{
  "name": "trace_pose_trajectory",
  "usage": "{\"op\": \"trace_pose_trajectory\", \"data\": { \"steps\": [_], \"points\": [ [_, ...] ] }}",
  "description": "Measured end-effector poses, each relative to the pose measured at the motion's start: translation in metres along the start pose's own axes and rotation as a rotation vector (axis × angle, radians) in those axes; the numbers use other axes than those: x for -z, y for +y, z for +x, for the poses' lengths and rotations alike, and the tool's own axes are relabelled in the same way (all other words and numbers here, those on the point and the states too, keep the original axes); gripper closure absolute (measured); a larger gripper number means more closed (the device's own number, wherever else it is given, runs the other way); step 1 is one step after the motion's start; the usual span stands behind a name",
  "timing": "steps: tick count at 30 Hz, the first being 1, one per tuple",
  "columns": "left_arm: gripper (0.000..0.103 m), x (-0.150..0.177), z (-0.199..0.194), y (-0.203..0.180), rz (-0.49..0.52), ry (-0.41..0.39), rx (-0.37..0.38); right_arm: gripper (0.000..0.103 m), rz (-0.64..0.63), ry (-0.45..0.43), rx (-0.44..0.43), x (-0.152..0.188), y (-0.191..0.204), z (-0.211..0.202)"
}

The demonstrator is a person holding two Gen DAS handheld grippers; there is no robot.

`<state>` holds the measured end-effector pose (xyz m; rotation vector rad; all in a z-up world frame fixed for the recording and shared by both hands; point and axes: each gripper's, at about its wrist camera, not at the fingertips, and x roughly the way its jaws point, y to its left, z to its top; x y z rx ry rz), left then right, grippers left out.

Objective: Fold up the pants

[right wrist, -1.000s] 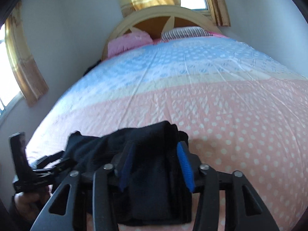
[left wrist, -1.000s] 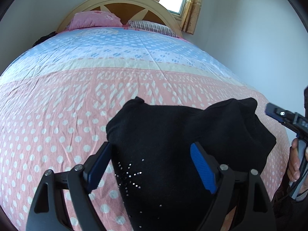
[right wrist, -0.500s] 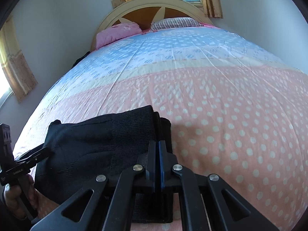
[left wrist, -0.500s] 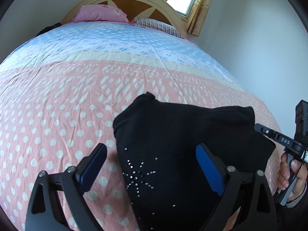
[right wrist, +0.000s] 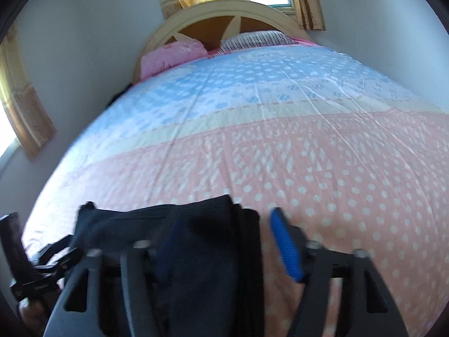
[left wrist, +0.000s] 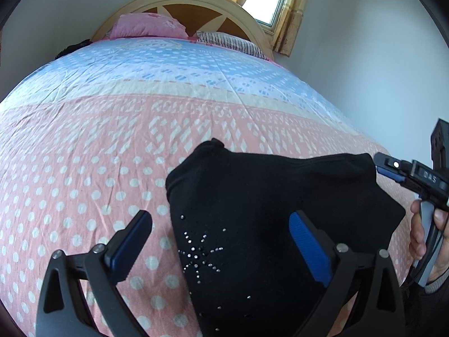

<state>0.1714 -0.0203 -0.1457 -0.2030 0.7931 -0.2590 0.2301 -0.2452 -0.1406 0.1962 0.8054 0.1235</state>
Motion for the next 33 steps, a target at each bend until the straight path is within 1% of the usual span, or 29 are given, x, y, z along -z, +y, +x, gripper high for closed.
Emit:
{"op": "trace_pose_trajectory", "data": {
  "steps": [1,2,6,8,9,11,12,17,22,26,29,30,31,33],
  "points": [
    [0.002,0.0,0.001,0.001,-0.003,0.003,0.0,0.055,0.023,0.036,0.015,0.002,-0.007,0.01],
    [0.002,0.0,0.002,0.002,-0.007,0.008,0.001,0.055,0.046,0.044,0.007,0.004,-0.014,0.014],
    [0.001,-0.001,0.009,0.008,-0.036,0.045,0.018,0.055,0.084,0.025,-0.026,0.009,-0.024,0.011],
    [0.001,-0.001,0.009,0.012,-0.059,0.041,0.02,0.055,0.106,0.008,-0.059,0.01,-0.026,0.001],
    [0.001,-0.001,0.007,0.013,-0.066,0.038,0.014,0.053,0.119,0.01,-0.088,0.012,-0.028,-0.005],
    [0.001,0.001,0.003,0.014,-0.074,0.032,0.003,0.053,0.138,0.015,-0.169,0.017,-0.031,-0.015],
    [0.001,0.002,0.002,0.014,-0.075,0.028,0.0,0.053,0.141,0.018,-0.189,0.02,-0.03,-0.018],
    [0.001,0.003,0.003,0.014,-0.064,0.047,-0.016,0.053,0.153,0.078,-0.221,0.041,-0.038,-0.013],
    [0.0,0.002,0.008,0.007,-0.017,0.065,-0.032,0.053,0.192,0.077,-0.275,0.046,-0.044,-0.005],
    [0.002,0.001,0.011,0.004,0.008,0.078,-0.024,0.053,0.196,0.085,-0.319,0.047,-0.044,0.003],
    [0.008,0.001,0.013,0.0,0.034,0.084,-0.008,0.055,0.218,0.087,-0.339,0.047,-0.047,0.006],
    [0.012,0.001,0.012,-0.001,0.042,0.085,-0.003,0.057,0.215,0.086,-0.336,0.047,-0.046,0.005],
    [0.019,0.001,0.012,-0.002,0.05,0.086,0.01,0.058,0.206,0.082,-0.331,0.047,-0.043,0.003],
    [0.022,0.001,0.013,-0.004,0.063,0.091,0.02,0.066,0.189,0.073,-0.323,0.047,-0.039,-0.001]
  ]
}}
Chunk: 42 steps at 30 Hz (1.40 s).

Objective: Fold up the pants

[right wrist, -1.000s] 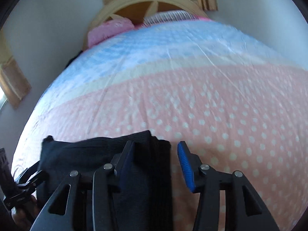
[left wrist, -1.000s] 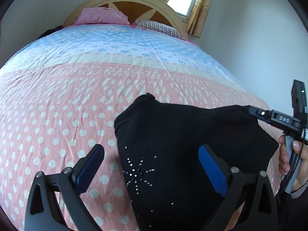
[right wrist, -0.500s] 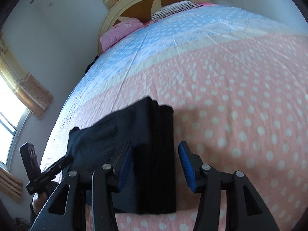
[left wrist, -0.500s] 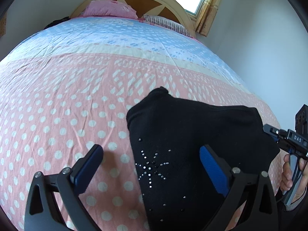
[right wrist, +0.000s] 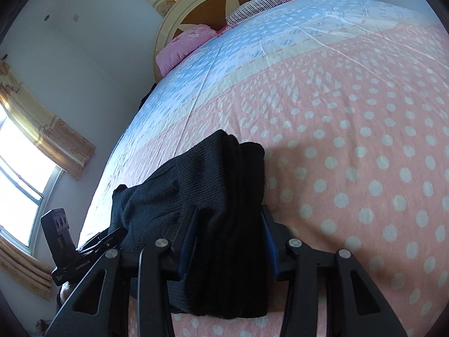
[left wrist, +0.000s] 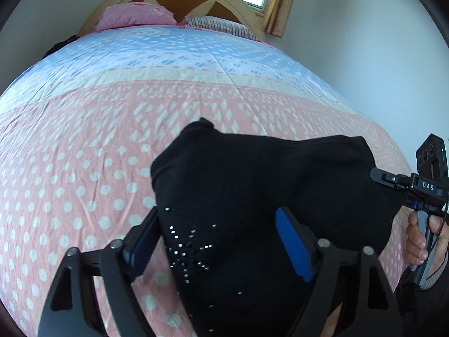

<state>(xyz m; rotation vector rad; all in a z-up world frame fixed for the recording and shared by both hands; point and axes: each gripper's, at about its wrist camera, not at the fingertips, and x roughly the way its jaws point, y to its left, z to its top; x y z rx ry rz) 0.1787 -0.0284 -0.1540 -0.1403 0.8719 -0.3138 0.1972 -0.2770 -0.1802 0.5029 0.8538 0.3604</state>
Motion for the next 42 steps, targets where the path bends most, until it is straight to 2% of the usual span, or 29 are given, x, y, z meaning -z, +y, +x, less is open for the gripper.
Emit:
{"op": "trace_pose_trajectory", "data": {
  "steps": [2,5,6,7,12,18,25,34,38,42],
  "points": [
    [0.028,0.0,0.0,0.0,0.0,0.0,0.014,0.072,-0.025,-0.016,0.005,0.004,0.009,-0.005],
    [0.049,0.0,-0.004,-0.001,0.008,-0.014,0.035,0.076,-0.08,-0.045,0.034,0.007,0.027,-0.012],
    [0.066,0.0,-0.005,-0.003,0.016,-0.022,0.042,0.076,-0.094,-0.054,0.036,0.007,0.033,-0.015],
    [0.075,0.0,-0.006,-0.004,0.025,-0.027,0.044,0.077,-0.115,-0.066,0.036,0.006,0.042,-0.02],
    [0.092,-0.004,-0.022,-0.003,0.016,-0.059,0.038,0.077,-0.209,-0.099,0.009,-0.005,0.085,-0.037],
    [0.092,-0.009,-0.061,0.015,-0.014,-0.123,0.035,0.077,-0.294,-0.06,-0.024,-0.024,0.134,-0.007],
    [0.092,-0.007,-0.109,0.059,-0.059,-0.196,-0.094,0.077,-0.363,0.037,-0.113,-0.029,0.188,0.067],
    [0.092,0.01,-0.143,0.132,-0.182,-0.221,-0.267,0.077,-0.474,0.123,-0.243,-0.021,0.276,0.154],
    [0.092,0.019,-0.15,0.16,-0.242,-0.226,-0.315,0.077,-0.478,0.159,-0.261,-0.015,0.297,0.185],
    [0.092,0.03,-0.149,0.179,-0.284,-0.21,-0.335,0.077,-0.433,0.195,-0.251,-0.015,0.29,0.213]
  ]
}}
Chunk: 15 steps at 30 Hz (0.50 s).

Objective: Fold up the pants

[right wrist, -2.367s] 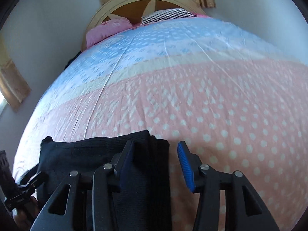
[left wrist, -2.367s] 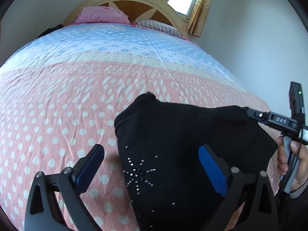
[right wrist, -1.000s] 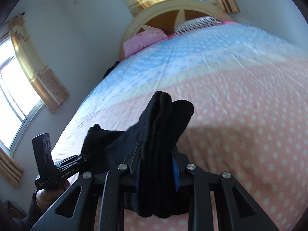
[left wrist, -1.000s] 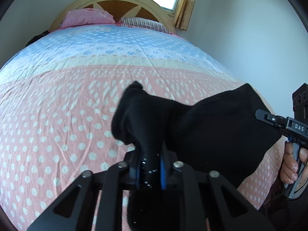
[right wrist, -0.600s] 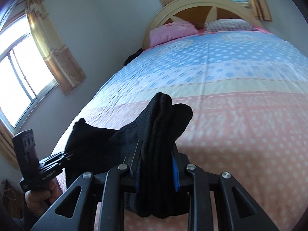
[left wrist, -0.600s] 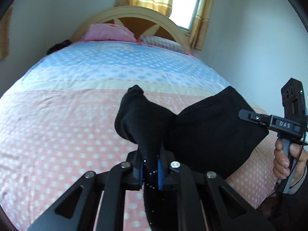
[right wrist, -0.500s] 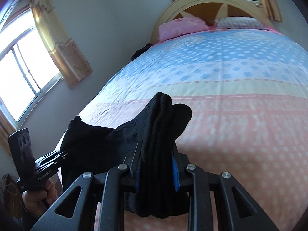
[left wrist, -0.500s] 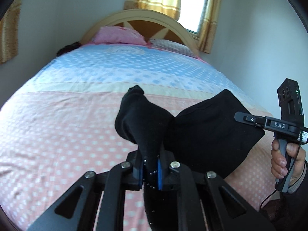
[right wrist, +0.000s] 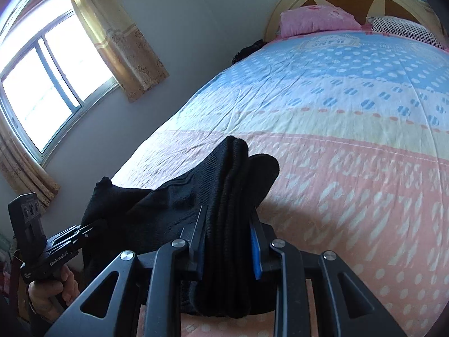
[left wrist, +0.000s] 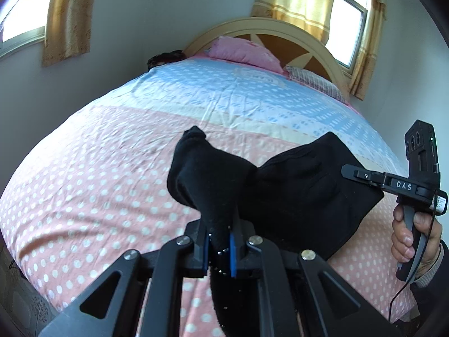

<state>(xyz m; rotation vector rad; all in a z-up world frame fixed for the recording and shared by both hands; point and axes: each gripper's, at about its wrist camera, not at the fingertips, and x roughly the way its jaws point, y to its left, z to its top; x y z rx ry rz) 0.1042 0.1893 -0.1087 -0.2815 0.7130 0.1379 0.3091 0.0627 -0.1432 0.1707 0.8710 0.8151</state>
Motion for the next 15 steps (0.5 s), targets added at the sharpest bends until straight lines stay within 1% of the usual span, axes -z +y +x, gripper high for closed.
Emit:
{"op": "trace_pose_trajectory", "data": {
  "steps": [3,7,8,9,10,11,12,13,14,15],
  "points": [
    [0.091,0.006,0.011,0.009,-0.015,0.024,-0.013,0.077,0.042,0.025,-0.002,0.001,-0.017,0.013],
    [0.085,0.02,0.022,0.013,-0.007,0.054,-0.046,0.075,0.059,0.038,-0.001,0.005,-0.027,0.019],
    [0.084,0.023,0.023,0.013,-0.002,0.056,-0.053,0.071,0.067,0.036,0.006,0.005,-0.03,0.018],
    [0.08,0.024,0.024,0.017,0.006,0.058,-0.061,0.063,0.076,0.035,0.015,0.006,-0.033,0.017],
    [0.069,0.025,0.025,0.017,0.015,0.059,-0.076,0.058,0.093,0.034,0.036,0.009,-0.038,0.015],
    [0.06,0.027,0.027,0.015,0.022,0.061,-0.103,0.047,0.109,0.034,0.049,0.01,-0.044,0.015],
    [0.046,0.028,0.028,0.015,0.03,0.058,-0.136,0.04,0.132,0.031,0.052,0.012,-0.051,0.013],
    [0.036,0.029,0.028,0.017,0.038,0.05,-0.16,0.039,0.162,0.023,0.046,0.015,-0.059,0.009],
    [0.032,0.031,0.028,0.017,0.042,0.049,-0.179,0.039,0.181,0.012,0.041,0.016,-0.063,0.005],
    [0.024,0.033,0.027,0.021,0.038,0.054,-0.191,0.039,0.19,0.001,0.051,0.018,-0.065,0.0]
  ]
}}
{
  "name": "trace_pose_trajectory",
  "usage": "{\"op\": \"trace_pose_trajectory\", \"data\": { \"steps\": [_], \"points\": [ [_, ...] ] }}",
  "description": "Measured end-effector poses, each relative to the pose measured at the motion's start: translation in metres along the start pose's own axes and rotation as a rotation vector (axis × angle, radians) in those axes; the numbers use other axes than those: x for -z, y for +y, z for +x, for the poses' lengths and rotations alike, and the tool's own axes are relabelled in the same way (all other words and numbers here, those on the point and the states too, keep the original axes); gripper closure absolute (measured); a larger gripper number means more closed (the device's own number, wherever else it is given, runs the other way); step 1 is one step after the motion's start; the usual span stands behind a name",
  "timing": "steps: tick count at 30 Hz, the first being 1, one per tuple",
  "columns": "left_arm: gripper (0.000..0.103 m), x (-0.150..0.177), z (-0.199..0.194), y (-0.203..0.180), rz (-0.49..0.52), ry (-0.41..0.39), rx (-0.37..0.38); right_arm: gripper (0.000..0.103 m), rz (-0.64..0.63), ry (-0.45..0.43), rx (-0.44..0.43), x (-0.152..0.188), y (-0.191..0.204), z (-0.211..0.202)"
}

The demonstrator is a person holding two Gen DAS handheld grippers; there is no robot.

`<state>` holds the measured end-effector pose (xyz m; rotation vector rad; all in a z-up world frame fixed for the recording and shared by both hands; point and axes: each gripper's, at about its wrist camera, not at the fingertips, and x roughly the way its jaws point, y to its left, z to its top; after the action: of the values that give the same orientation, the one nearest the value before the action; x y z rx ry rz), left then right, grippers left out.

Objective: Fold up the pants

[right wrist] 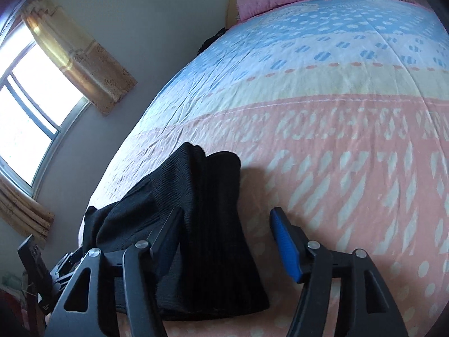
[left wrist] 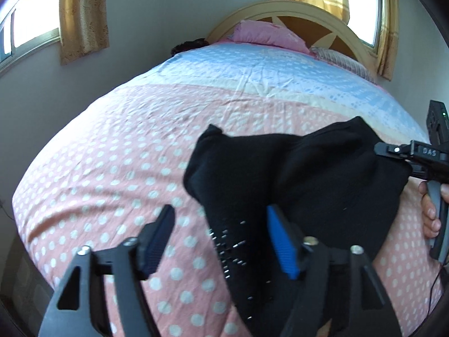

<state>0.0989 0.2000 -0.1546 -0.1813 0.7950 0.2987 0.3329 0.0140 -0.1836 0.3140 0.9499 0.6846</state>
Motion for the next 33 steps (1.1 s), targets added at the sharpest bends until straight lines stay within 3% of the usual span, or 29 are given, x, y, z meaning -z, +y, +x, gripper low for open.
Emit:
{"op": "trace_pose_trajectory", "data": {
  "steps": [3,9,15,22,28,33],
  "points": [
    [0.013,0.005,-0.005,0.012,-0.024,0.01,-0.034,0.037,0.014,-0.066,0.067,0.003,-0.002,-0.023],
    [0.012,0.013,-0.033,0.031,-0.11,-0.027,-0.087,0.035,0.004,-0.203,0.143,0.014,0.018,-0.089],
    [0.012,0.006,-0.075,0.018,-0.113,-0.151,-0.06,0.035,-0.115,-0.263,0.196,0.058,0.072,-0.139],
    [0.006,-0.008,-0.13,-0.004,-0.092,-0.314,0.01,0.035,-0.275,-0.303,0.18,0.1,0.132,-0.179],
    [0.003,-0.01,-0.161,-0.019,-0.051,-0.394,0.037,0.035,-0.306,-0.345,0.179,0.111,0.149,-0.202],
    [0.003,-0.011,-0.171,-0.023,-0.049,-0.416,0.05,0.034,-0.318,-0.361,0.188,0.117,0.154,-0.213]
  ]
}}
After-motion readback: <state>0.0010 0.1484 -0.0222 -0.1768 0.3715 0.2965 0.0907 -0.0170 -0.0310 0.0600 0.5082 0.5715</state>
